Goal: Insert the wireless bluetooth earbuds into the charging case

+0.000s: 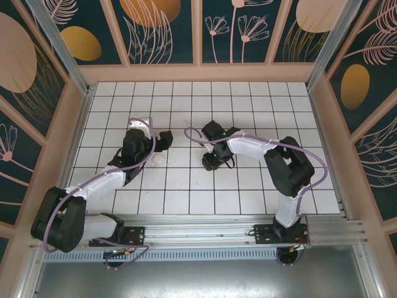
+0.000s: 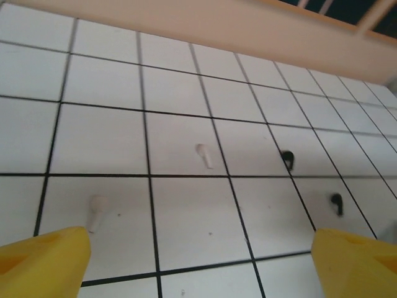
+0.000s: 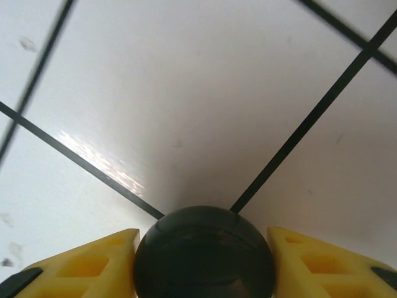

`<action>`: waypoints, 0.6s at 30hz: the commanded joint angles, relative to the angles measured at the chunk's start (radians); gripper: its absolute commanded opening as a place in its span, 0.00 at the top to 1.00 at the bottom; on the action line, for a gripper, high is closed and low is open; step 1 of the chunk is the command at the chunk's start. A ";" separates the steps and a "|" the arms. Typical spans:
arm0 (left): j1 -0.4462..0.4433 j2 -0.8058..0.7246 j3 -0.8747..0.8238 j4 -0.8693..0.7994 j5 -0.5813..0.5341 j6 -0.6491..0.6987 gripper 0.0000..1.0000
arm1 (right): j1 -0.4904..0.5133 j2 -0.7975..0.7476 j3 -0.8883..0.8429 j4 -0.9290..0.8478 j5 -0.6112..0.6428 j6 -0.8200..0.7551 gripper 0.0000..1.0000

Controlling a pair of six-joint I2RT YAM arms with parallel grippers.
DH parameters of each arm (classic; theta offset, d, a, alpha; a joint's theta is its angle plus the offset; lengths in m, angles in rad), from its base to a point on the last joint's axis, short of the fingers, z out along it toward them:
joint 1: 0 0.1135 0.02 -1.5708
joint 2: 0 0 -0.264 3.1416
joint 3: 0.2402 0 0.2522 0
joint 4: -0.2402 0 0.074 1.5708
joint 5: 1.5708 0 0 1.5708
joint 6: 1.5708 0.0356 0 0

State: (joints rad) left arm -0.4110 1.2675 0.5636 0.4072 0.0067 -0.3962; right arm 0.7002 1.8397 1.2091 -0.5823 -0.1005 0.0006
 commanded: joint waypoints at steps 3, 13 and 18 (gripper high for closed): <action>-0.002 -0.036 -0.015 0.104 0.200 0.071 0.13 | -0.043 -0.141 0.010 0.095 -0.074 0.196 0.54; -0.120 0.035 -0.017 0.395 0.348 0.021 0.17 | -0.107 -0.391 -0.057 0.338 -0.149 0.594 0.54; -0.238 0.073 0.008 0.500 0.307 0.046 0.18 | -0.093 -0.537 -0.150 0.483 -0.141 0.734 0.53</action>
State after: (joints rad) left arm -0.6044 1.3247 0.5484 0.7750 0.3069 -0.3687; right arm 0.5983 1.3731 1.1072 -0.2237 -0.2295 0.5941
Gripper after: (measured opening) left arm 0.818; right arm 0.468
